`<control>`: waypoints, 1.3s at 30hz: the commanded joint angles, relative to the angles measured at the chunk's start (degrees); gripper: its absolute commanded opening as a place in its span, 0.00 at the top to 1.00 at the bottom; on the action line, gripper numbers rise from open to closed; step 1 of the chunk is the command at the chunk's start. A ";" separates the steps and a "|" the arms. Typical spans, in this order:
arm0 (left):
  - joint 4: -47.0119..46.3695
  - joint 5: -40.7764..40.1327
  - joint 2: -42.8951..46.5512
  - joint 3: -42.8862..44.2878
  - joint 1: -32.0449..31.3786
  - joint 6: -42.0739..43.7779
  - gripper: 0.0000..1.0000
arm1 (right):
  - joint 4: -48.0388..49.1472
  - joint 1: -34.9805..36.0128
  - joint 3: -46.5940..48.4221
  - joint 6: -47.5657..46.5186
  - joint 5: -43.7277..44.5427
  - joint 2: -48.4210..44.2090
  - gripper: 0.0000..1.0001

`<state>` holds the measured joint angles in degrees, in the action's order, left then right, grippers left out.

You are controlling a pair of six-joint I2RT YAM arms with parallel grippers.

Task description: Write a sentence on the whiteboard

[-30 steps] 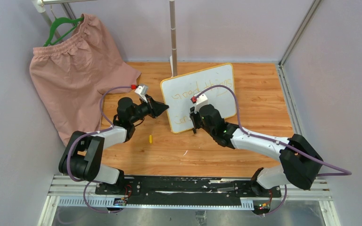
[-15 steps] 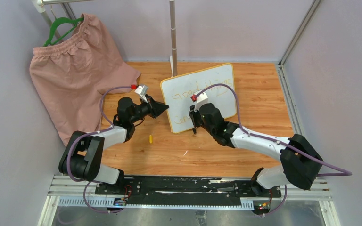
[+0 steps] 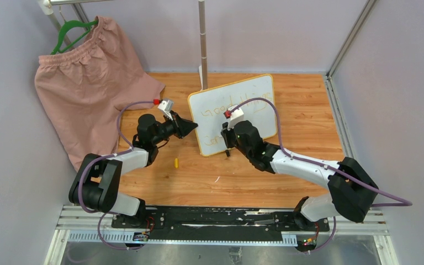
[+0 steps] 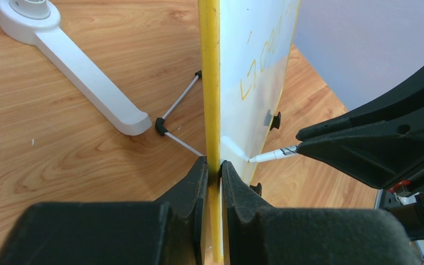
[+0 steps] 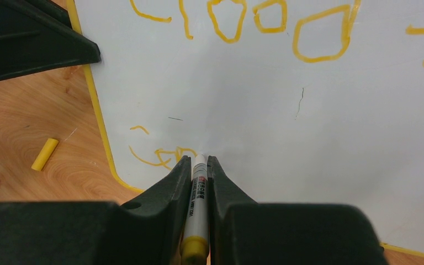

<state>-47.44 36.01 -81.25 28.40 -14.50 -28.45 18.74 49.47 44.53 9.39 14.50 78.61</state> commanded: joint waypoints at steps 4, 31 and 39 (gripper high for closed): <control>-0.46 1.09 0.83 1.04 -1.10 1.99 1.00 | 2.55 -1.62 0.46 -0.70 3.81 -0.83 1.00; -0.46 1.08 0.67 1.06 -1.14 1.99 1.00 | 0.19 -2.72 -4.97 1.48 2.58 -2.85 1.00; -0.46 1.08 0.71 1.04 -1.14 2.08 1.00 | -0.70 -2.72 -6.47 1.76 3.29 -6.43 1.00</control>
<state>-47.48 36.01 -81.25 28.40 -14.68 -28.45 18.59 47.83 39.53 10.68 16.51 75.59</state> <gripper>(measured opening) 0.140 0.172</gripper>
